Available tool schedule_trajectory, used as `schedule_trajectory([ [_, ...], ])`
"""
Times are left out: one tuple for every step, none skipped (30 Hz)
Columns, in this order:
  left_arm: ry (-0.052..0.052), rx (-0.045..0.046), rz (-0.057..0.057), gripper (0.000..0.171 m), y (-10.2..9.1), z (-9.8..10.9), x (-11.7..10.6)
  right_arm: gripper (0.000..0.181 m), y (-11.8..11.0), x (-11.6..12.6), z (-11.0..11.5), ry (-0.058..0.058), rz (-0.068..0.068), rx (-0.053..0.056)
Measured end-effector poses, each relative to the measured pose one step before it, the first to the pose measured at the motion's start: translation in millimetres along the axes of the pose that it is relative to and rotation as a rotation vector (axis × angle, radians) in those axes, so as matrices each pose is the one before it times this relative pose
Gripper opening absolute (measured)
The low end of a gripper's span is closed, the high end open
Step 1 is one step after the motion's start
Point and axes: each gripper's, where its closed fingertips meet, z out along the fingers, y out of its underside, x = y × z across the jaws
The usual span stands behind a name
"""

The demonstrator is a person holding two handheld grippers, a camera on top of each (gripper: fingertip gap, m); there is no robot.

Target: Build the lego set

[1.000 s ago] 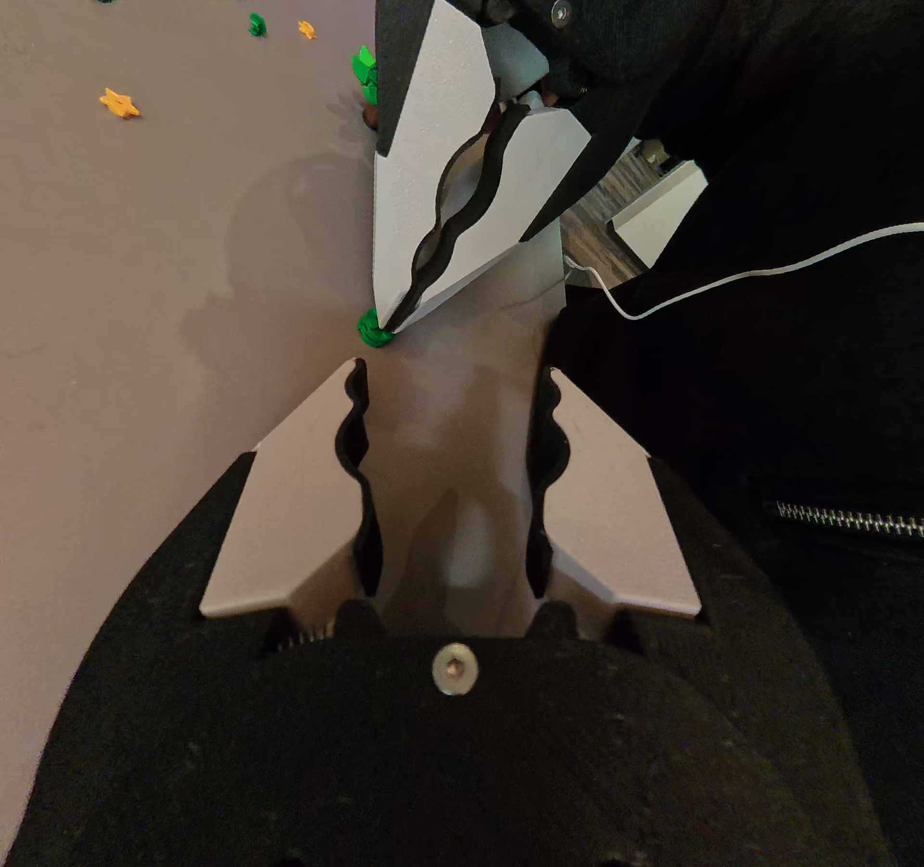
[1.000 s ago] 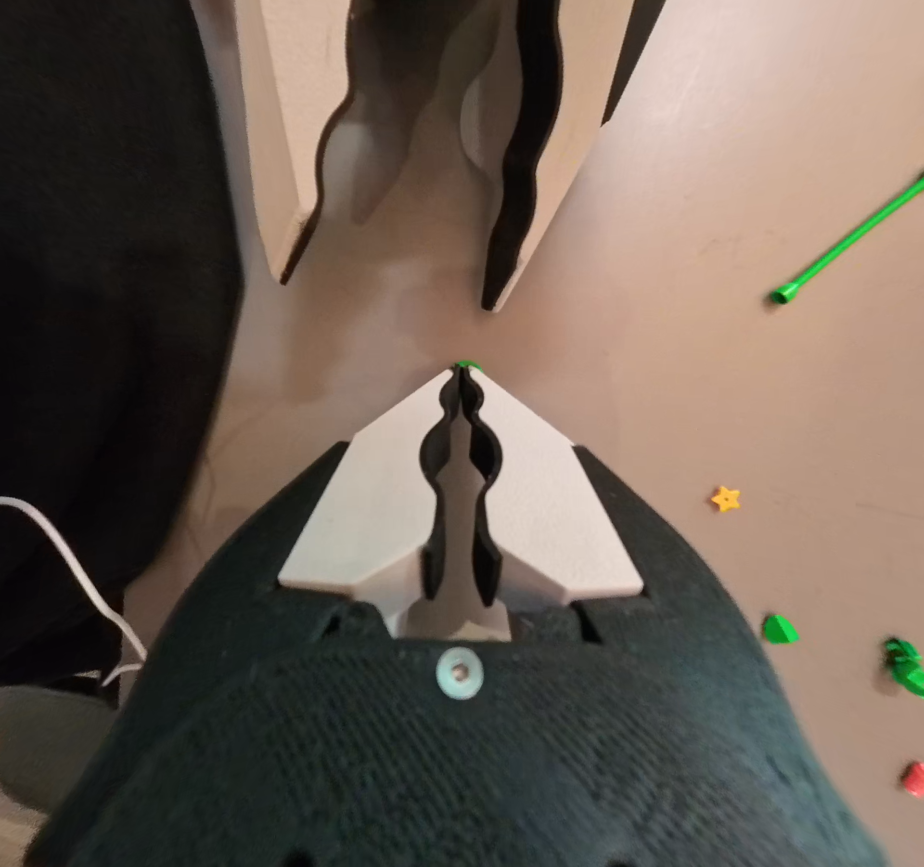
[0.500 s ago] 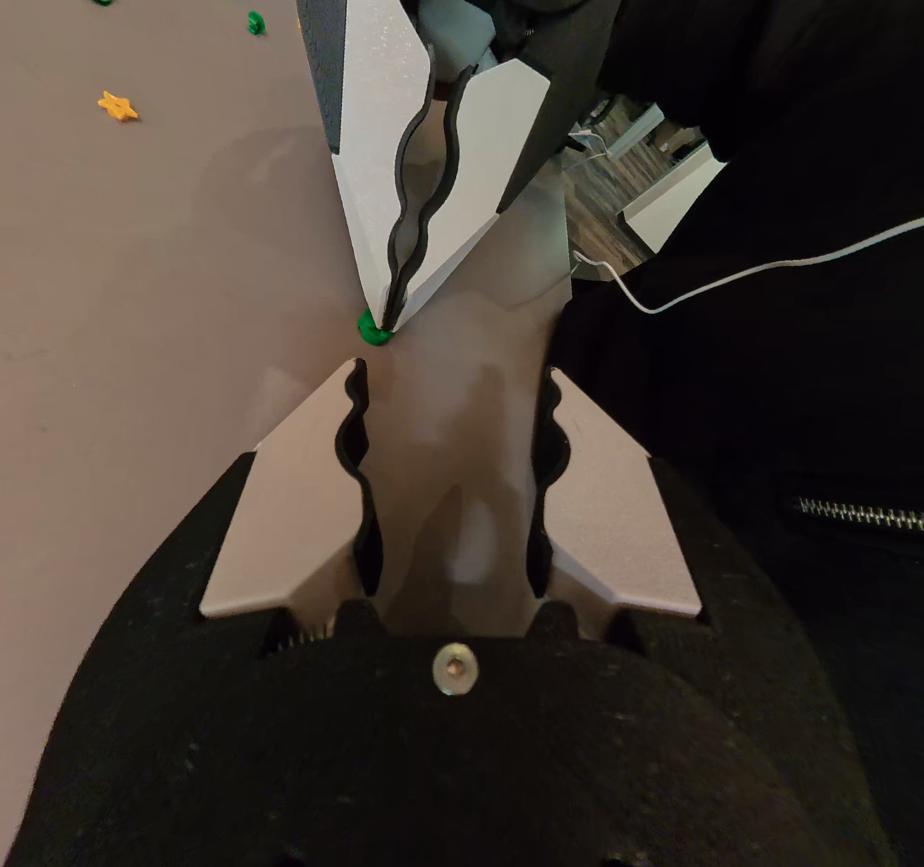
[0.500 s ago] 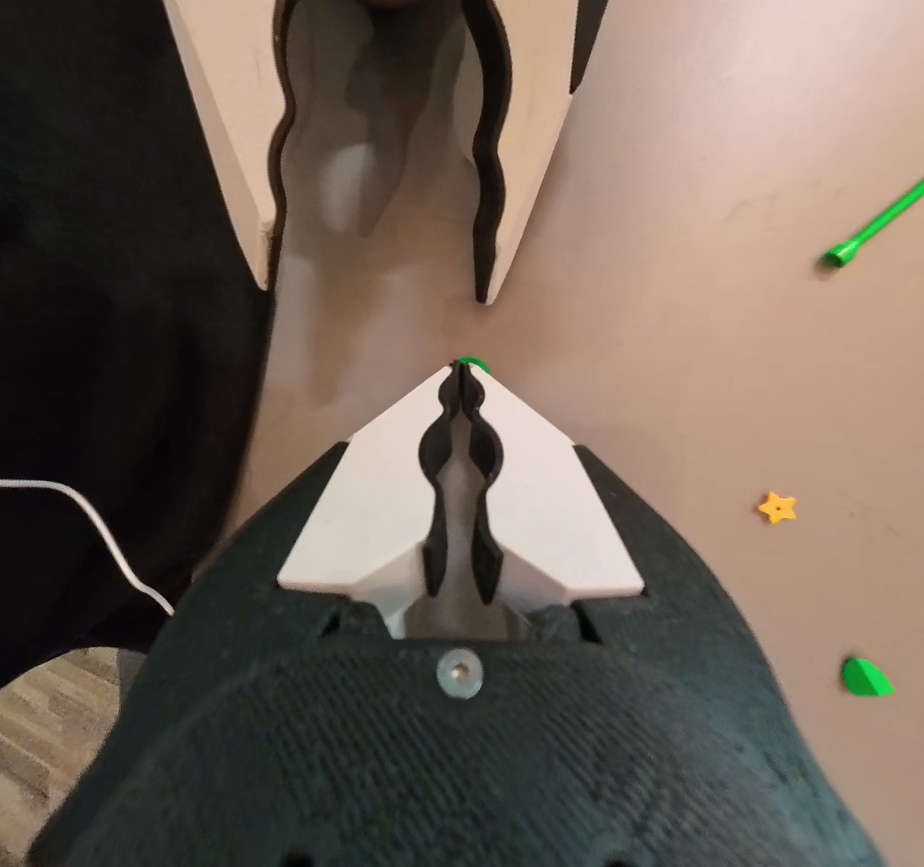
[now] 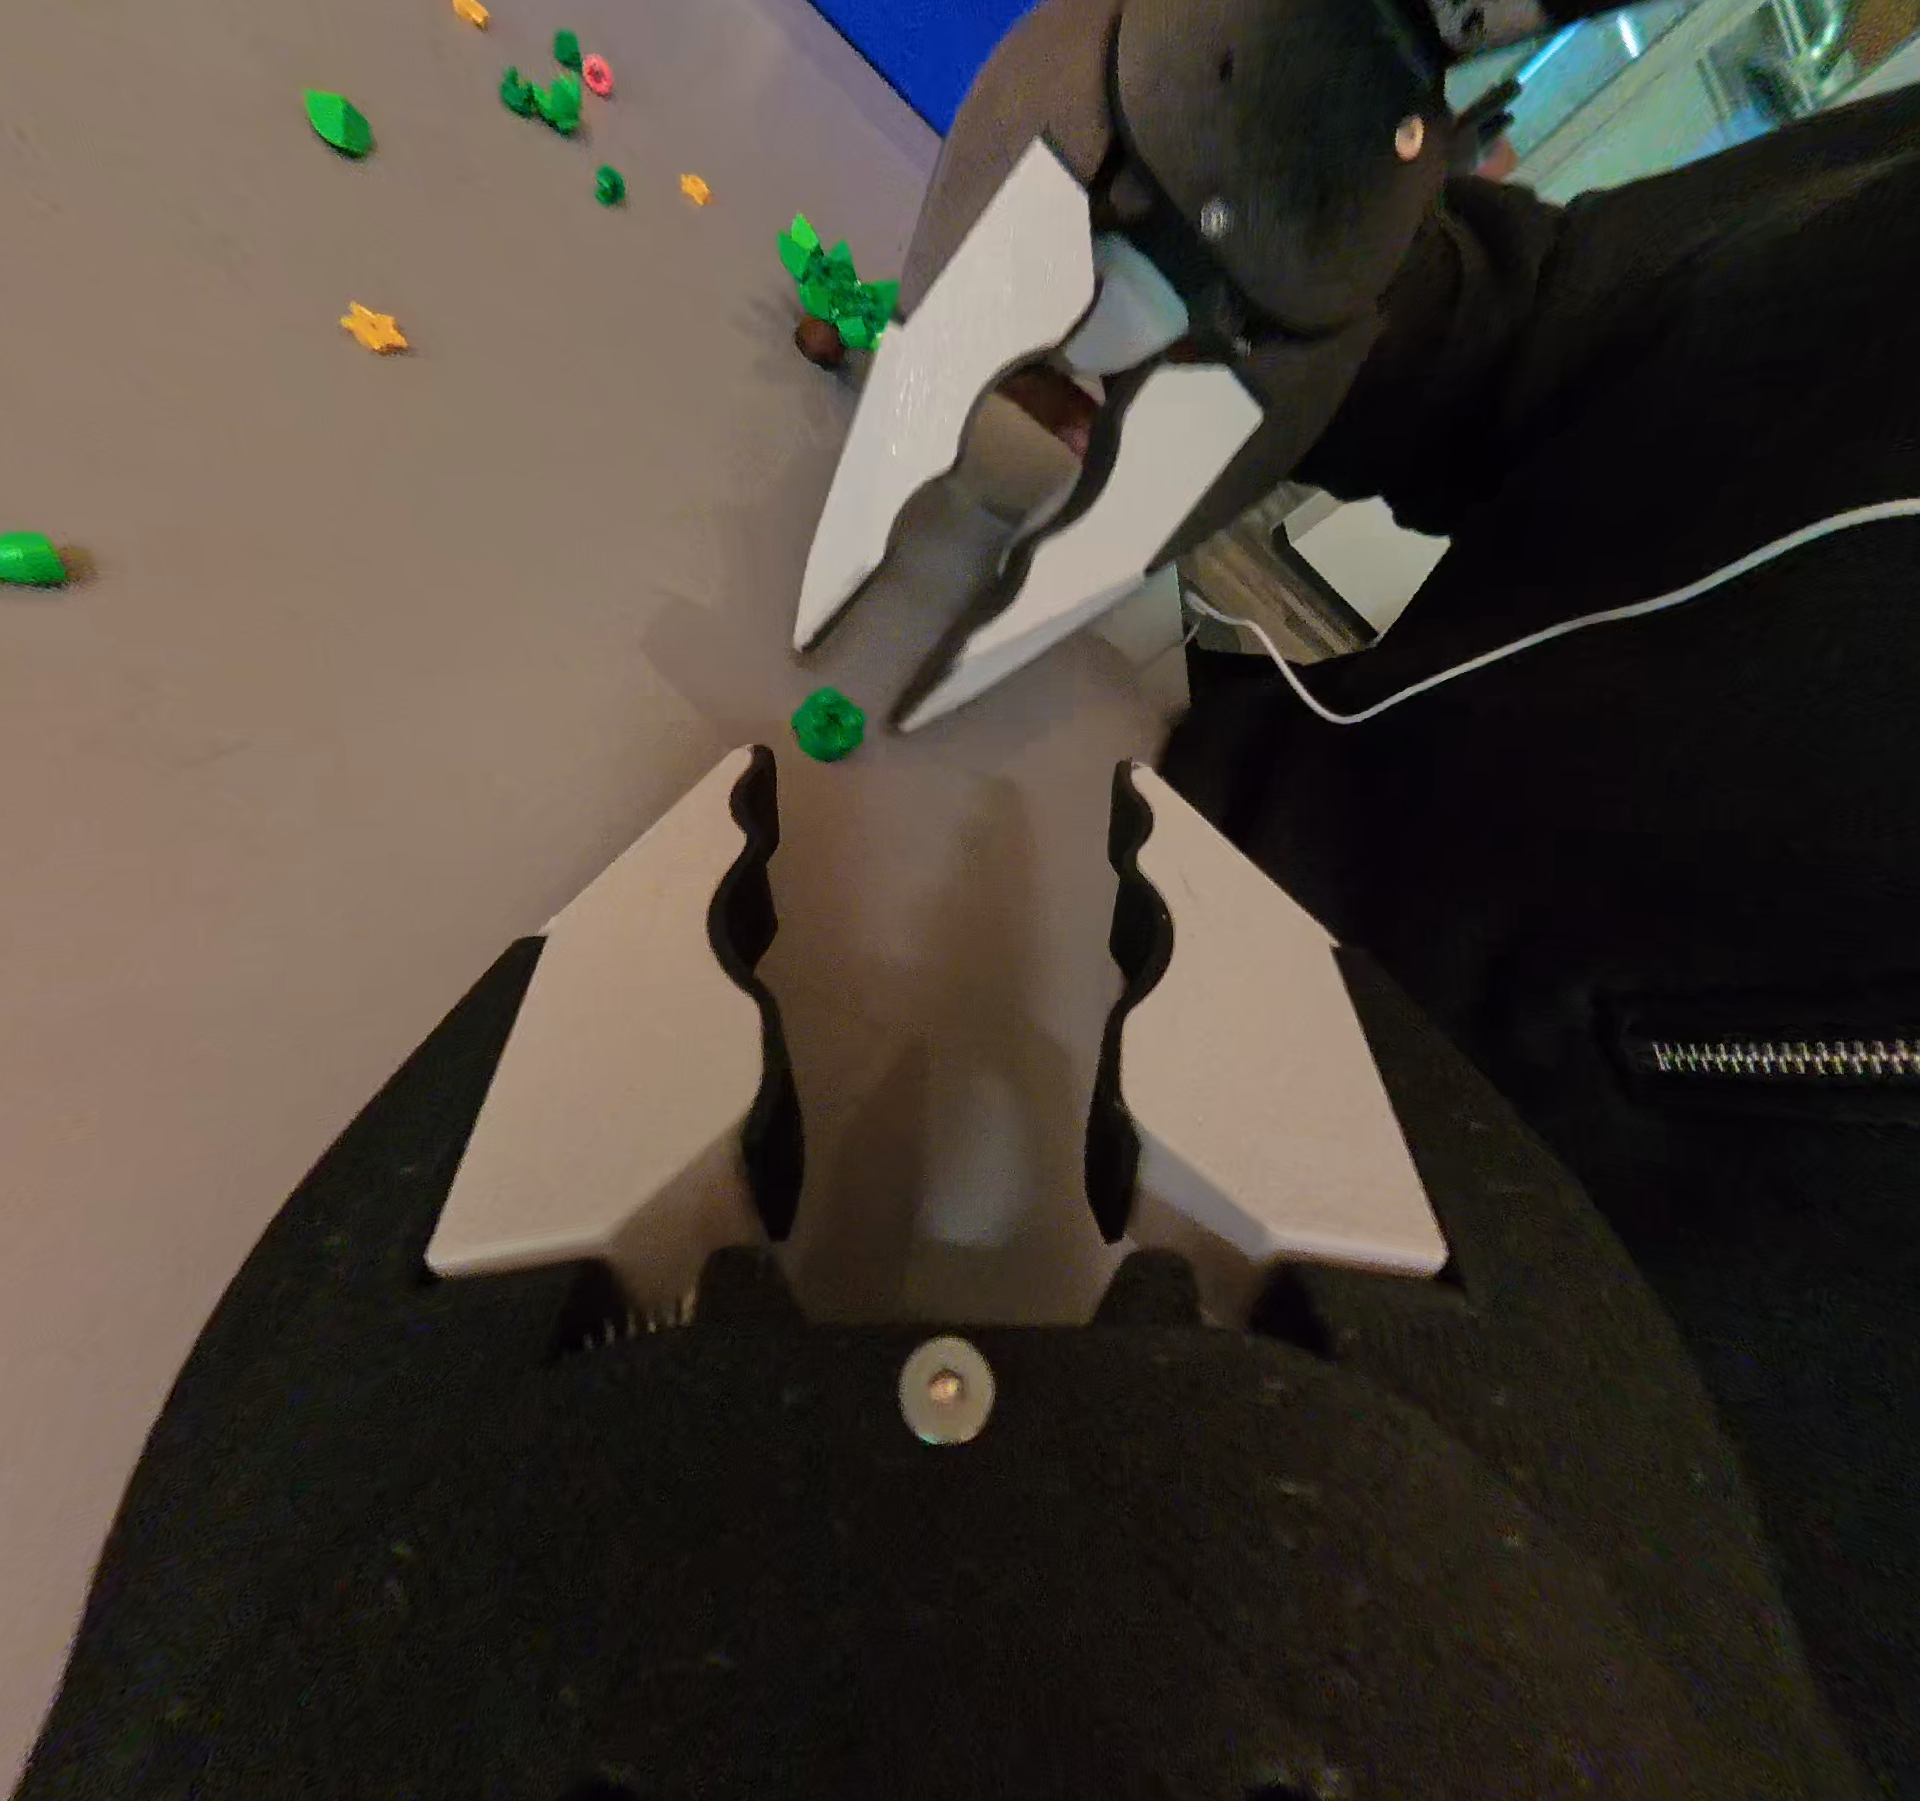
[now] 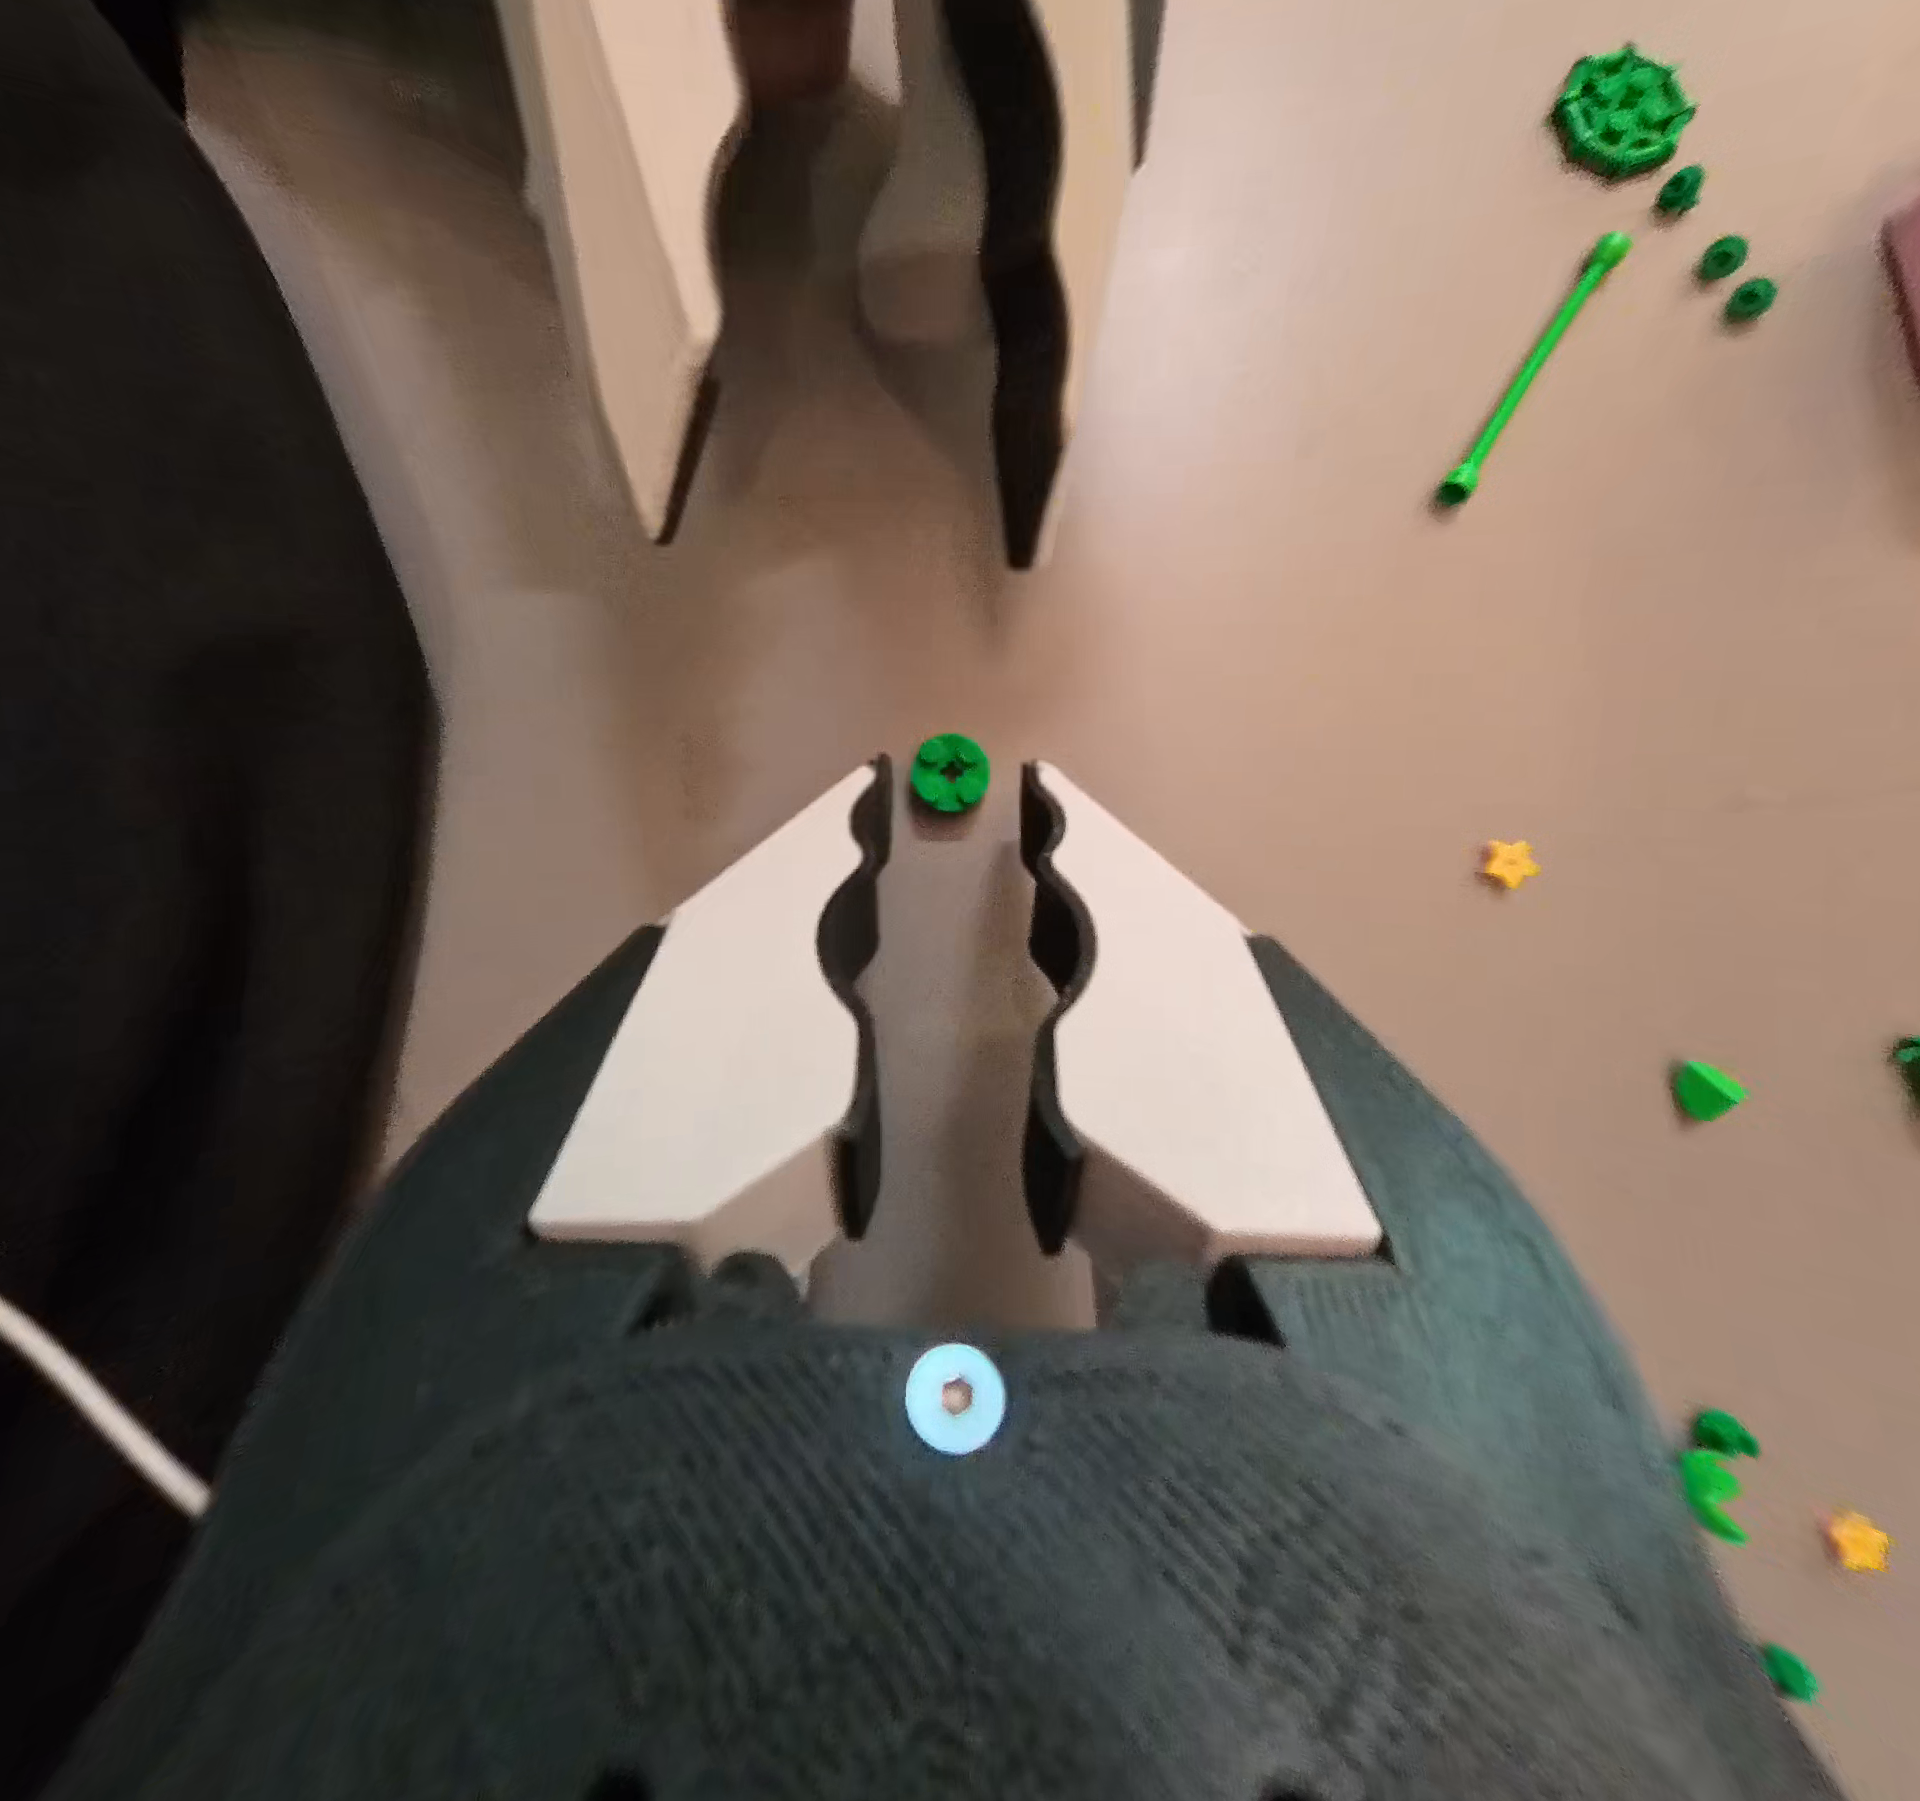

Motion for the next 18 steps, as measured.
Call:
schedule_trajectory([
  [-0.0063, 0.00689, 0.0078, 0.060, -1.39, -0.88, -0.84, 0.024, 0.74, -2.77, 3.03, -0.0007, 0.0111, 0.0017],
  [-0.0050, 0.00729, 0.0109, 0.060, -1.45, -0.79, -0.37, 0.020, 1.51, -0.52, 2.96, 0.0062, 0.0123, -0.0015],
  [-0.0052, 0.00891, 0.0165, 0.059, -1.74, -0.70, 0.15, 0.016, 2.83, 1.38, 2.73, 0.0129, 0.0049, -0.0065],
  [-0.0067, 0.00953, 0.0235, 0.058, -2.16, -0.67, 0.28, 0.014, 1.28, 1.61, 1.63, 0.0090, -0.0012, 0.0040],
  [-0.0096, 0.00952, 0.0240, 0.057, -2.21, -0.79, -0.39, 0.014, -1.38, 2.20, -0.03, 0.0097, 0.0074, 0.0178],
  [-0.0101, 0.01092, 0.0195, 0.057, -2.26, -0.83, -0.85, 0.014, 0.69, 1.18, 0.16, -0.0003, 0.0039, -0.0015],
  [-0.0078, 0.01340, 0.0129, 0.057, -2.45, -1.12, -0.99, 0.014, -1.90, 1.01, -1.46, 0.0029, 0.0011, 0.0097],
  [-0.0088, 0.01812, 0.0060, 0.056, -2.93, -1.48, -1.51, 0.014, -5.69, 4.41, -3.42, 0.0342, -0.0153, 0.0329],
  [-0.0083, 0.02320, -0.0009, 0.055, -3.43, -1.64, -1.85, 0.014, -11.17, 6.14, -6.02, 0.0543, -0.0352, 0.0683],
  [-0.0009, 0.02710, -0.0077, 0.053, -4.00, -1.50, -1.53, 0.014, -14.84, 6.11, -7.72, 0.0614, -0.0531, 0.0889],
  [0.0091, 0.03585, -0.0139, 0.051, -5.29, -1.06, -0.42, 0.014, -16.31, 5.25, -8.20, 0.0618, -0.0743, 0.0951],
  [0.0166, 0.04205, -0.0218, 0.049, -6.44, -0.12, 0.01, 0.014, -14.87, 5.65, -7.46, 0.0690, -0.0902, 0.0876],
  [0.0246, 0.04143, -0.0284, 0.047, -6.90, 0.59, 0.91, 0.014, -10.20, 7.23, -5.69, 0.0786, -0.0930, 0.0585],
  [0.0364, 0.04072, -0.0303, 0.045, -6.95, 1.42, 2.82, 0.014, -4.71, 6.24, -3.39, 0.0682, -0.0868, 0.0213],
  [0.0429, 0.04339, -0.0269, 0.040, -7.23, 1.91, 4.50, 0.014, -1.12, 2.33, -1.31, 0.0392, -0.0756, -0.0006],
  [0.0374, 0.04176, -0.0206, 0.034, -6.45, 2.87, 4.33, 0.014, 0.17, 0.37, -0.52, 0.0260, -0.0618, -0.0066],
  [0.0244, 0.03054, -0.0137, 0.027, -4.44, 3.85, 3.07, 0.014, -0.03, -0.78, -0.25, 0.0188, -0.0468, -0.0013],
  [0.0091, 0.01189, -0.0040, 0.022, -1.55, 4.51, 1.26, 0.014, -0.95, -0.44, -0.81, 0.0173, -0.0318, 0.0073],
])
